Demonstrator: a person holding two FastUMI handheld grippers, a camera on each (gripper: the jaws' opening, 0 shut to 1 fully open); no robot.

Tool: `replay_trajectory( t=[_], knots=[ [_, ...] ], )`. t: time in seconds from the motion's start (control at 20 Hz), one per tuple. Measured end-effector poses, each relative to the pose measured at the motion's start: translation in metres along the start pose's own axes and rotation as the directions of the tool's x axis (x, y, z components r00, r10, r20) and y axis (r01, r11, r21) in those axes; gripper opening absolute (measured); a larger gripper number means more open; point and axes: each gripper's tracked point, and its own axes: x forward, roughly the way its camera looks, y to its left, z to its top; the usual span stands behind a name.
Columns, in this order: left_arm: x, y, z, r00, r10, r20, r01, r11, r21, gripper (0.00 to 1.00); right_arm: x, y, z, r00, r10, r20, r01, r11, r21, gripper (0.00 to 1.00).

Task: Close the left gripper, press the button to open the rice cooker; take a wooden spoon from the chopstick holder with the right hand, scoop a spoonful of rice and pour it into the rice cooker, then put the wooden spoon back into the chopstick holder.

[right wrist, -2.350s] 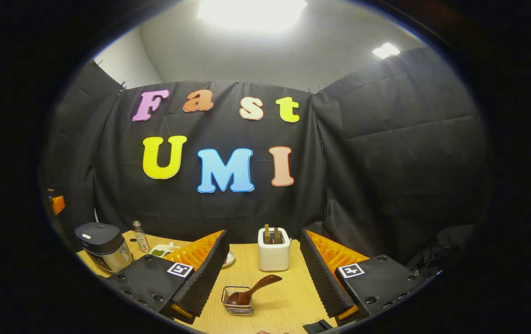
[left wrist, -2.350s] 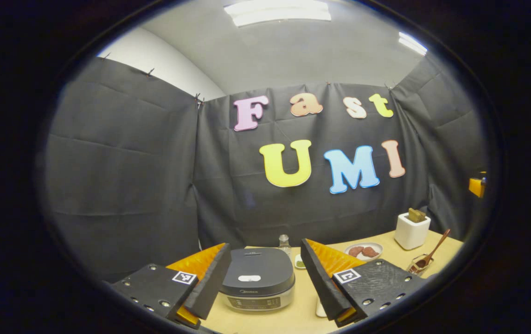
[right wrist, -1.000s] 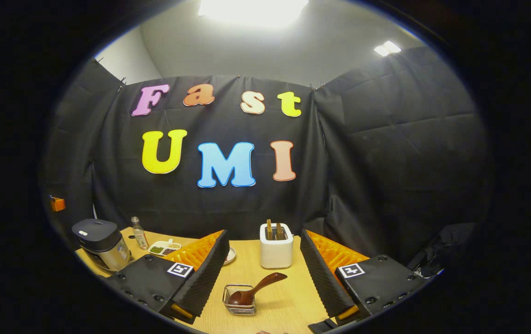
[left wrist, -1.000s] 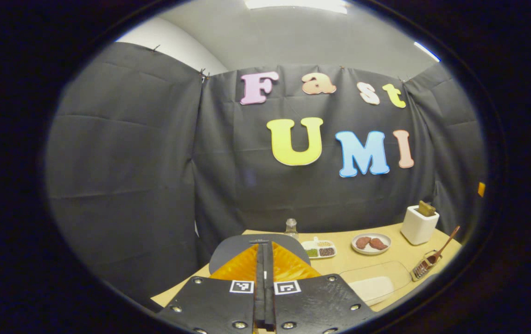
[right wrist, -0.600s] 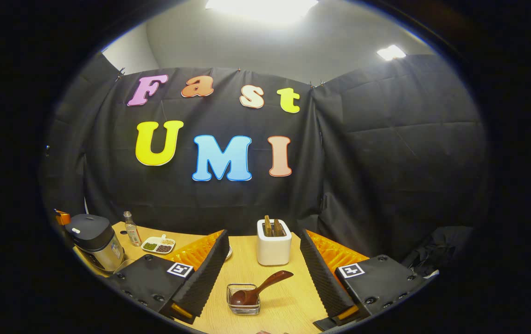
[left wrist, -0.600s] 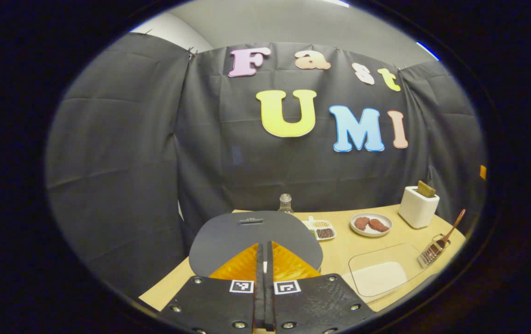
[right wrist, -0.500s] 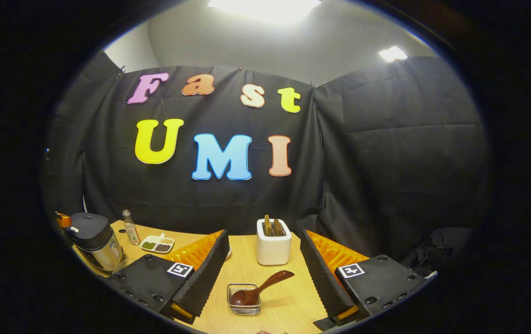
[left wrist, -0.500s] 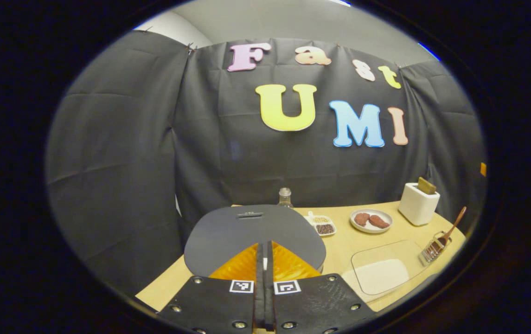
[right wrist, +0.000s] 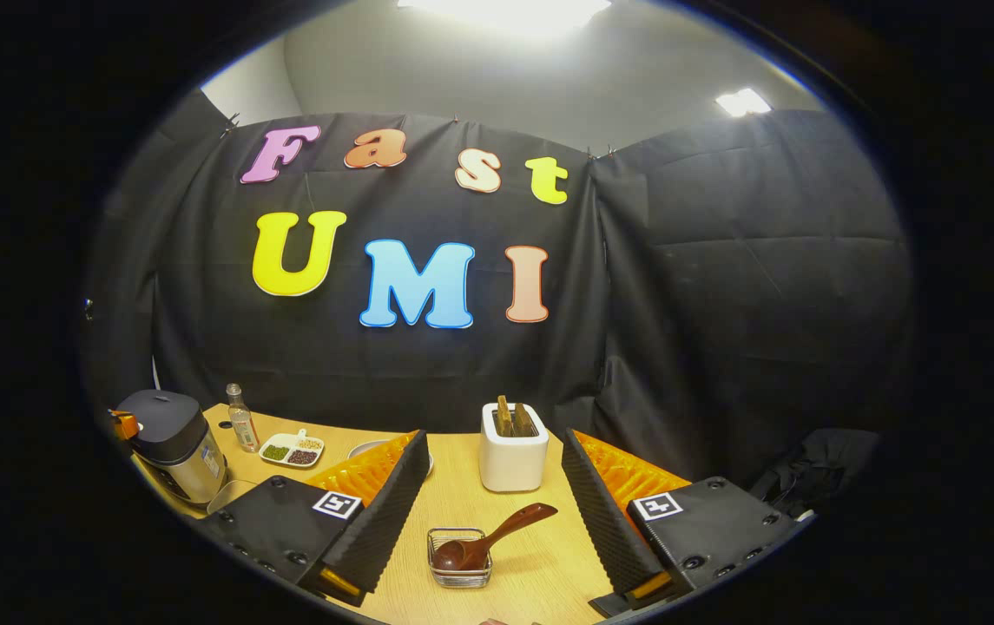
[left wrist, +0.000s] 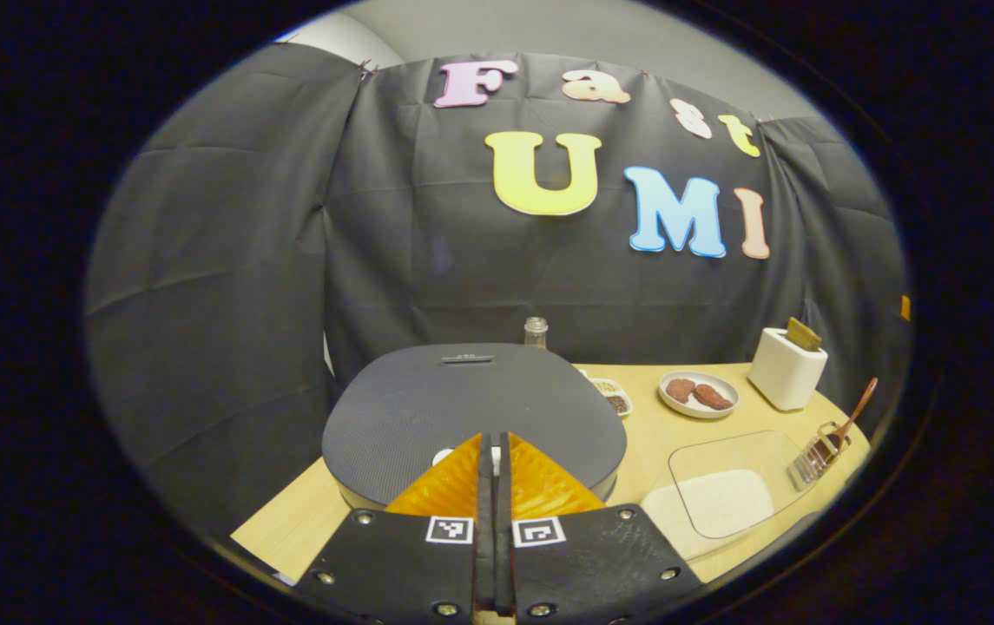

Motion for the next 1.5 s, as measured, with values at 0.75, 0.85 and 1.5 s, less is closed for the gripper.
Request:
replay_trajectory(
  t=[0.75, 0.85, 1.5],
  knots=[
    [-0.049, 0.0, 0.149, 0.936, 0.068, 0.345, -0.103, 0.991, 0.085, 0.02, 0.004, 0.001, -0.01, 0.997, 0.072, 0.0, -0.072, 0.997, 0.02, 0.97],
    [-0.07, -0.004, 0.161, 0.924, 0.069, 0.377, -0.106, 0.991, 0.076, 0.0, 0.008, 0.001, -0.021, 0.996, 0.087, -0.017, -0.087, 0.996, 0.024, 0.98],
    [-0.188, 0.019, 0.173, 0.873, 0.154, 0.463, -0.216, 0.973, 0.084, 0.92, 0.066, -0.021, -0.128, 0.961, 0.078, -0.266, -0.023, 0.979, 0.203, 0.97]
  ],
)
